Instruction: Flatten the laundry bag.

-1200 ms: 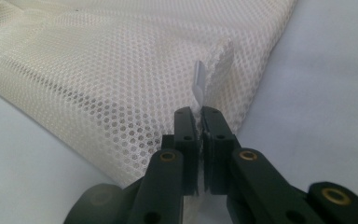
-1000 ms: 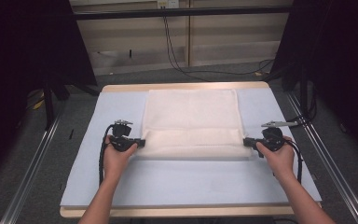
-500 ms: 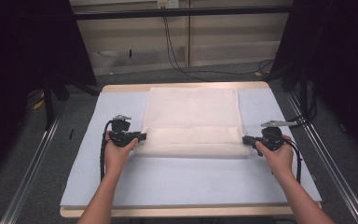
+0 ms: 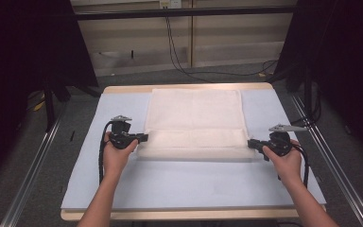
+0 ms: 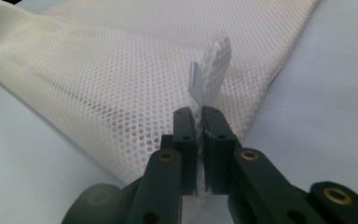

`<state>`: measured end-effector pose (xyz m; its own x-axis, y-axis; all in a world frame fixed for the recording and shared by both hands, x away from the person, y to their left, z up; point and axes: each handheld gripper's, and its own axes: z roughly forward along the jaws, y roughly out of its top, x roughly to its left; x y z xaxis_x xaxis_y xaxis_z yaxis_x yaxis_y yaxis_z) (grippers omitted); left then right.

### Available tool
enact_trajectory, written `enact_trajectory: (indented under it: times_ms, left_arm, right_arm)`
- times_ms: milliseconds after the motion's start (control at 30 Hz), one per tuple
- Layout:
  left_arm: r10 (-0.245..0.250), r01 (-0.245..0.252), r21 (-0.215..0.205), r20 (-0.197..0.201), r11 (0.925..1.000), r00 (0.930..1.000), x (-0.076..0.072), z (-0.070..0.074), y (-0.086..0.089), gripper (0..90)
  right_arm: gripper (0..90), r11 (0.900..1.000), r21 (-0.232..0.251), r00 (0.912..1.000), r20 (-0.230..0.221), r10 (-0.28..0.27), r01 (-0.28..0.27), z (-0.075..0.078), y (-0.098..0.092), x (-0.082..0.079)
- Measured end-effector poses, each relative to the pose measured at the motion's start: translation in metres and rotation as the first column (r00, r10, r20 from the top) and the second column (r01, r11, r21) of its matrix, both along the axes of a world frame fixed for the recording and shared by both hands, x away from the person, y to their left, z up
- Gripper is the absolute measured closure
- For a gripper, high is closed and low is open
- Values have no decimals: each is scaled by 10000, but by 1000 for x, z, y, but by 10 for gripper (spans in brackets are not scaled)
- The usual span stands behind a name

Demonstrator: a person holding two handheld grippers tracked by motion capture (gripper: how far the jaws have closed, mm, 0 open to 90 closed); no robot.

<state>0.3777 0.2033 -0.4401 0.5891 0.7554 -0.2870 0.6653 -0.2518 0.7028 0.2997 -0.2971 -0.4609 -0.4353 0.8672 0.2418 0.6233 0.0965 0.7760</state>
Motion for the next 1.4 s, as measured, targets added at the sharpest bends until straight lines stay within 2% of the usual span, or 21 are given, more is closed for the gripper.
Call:
enact_trajectory:
  times_ms: [67, 200, 367, 433, 500, 600, 733, 800, 900, 1067, 1200, 1267, 1300, 1367, 1400]
  left_arm:
    - [-31, 29, -383, -67, 9993, 10000, -7, -1, 5, 836]
    - [-210, 211, -554, 25, 9982, 9998, -21, -2, 11, 838]
    - [-539, 528, -773, -124, 9956, 9985, -36, -6, 17, 840]
    - [-633, 626, -729, -68, 9954, 9980, -39, -5, 18, 841]
    - [-696, 688, -714, -78, 9951, 9975, -41, -4, 18, 841]
    - [-693, 682, -795, -108, 9945, 9975, -44, -5, 19, 841]
    - [-792, 783, -750, -88, 9941, 9968, -47, -4, 18, 841]
    - [-798, 789, -745, -85, 9941, 9968, -49, -3, 18, 841]
    - [-911, 908, -643, -29, 9938, 9958, -51, -2, 17, 841]
    - [-958, 954, -720, -18, 9928, 9954, -55, -1, 17, 840]
    - [-1186, 1177, -743, -86, 9903, 9929, -59, 0, 16, 839]
    - [-1288, 1269, -858, -177, 9882, 9915, -62, -1, 16, 835]
    - [-1367, 1352, -743, -167, 9880, 9905, -62, 0, 16, 831]
    - [-1321, 1304, -828, -153, 9880, 9911, -64, 0, 18, 808]
    - [-1195, 1185, -844, -75, 9894, 9928, -65, 2, 18, 788]
  right_arm:
    - [849, 10000, 32, 10000, 81, 46, -47, -1, -1, -5]
    - [844, 9998, -2, 9994, 258, 210, -210, -1, -4, -17]
    - [828, 9989, -23, 9985, 268, 472, -472, -3, -7, -33]
    - [805, 9986, 108, 9984, 236, 523, -526, -3, -9, -37]
    - [727, 9978, 250, 9980, 164, 605, -609, -3, -13, -43]
    - [677, 9979, 257, 9982, 7, 600, -600, -3, -21, -50]
    - [640, 9987, -95, 9987, -60, 497, -498, -5, -34, -58]
    - [636, 9995, -195, 9997, 25, 243, -243, -4, -43, -61]
    - [647, 9998, -136, 9997, 162, -165, 167, -2, -51, -59]
    - [677, 9995, -50, 9990, 331, -307, 309, 0, -46, -47]
    - [700, 9999, 22, 9990, 428, 145, -146, 1, -33, -36]
    - [710, 9983, 108, 9975, 409, 575, -580, 1, -25, -34]
    - [721, 9968, 225, 9965, 378, 752, -761, 0, -21, -34]
    - [726, 9956, -1, 9949, 368, 937, -937, -2, -16, -37]
    - [734, 9934, 66, 9929, 331, 1144, -1146, -3, -15, -38]
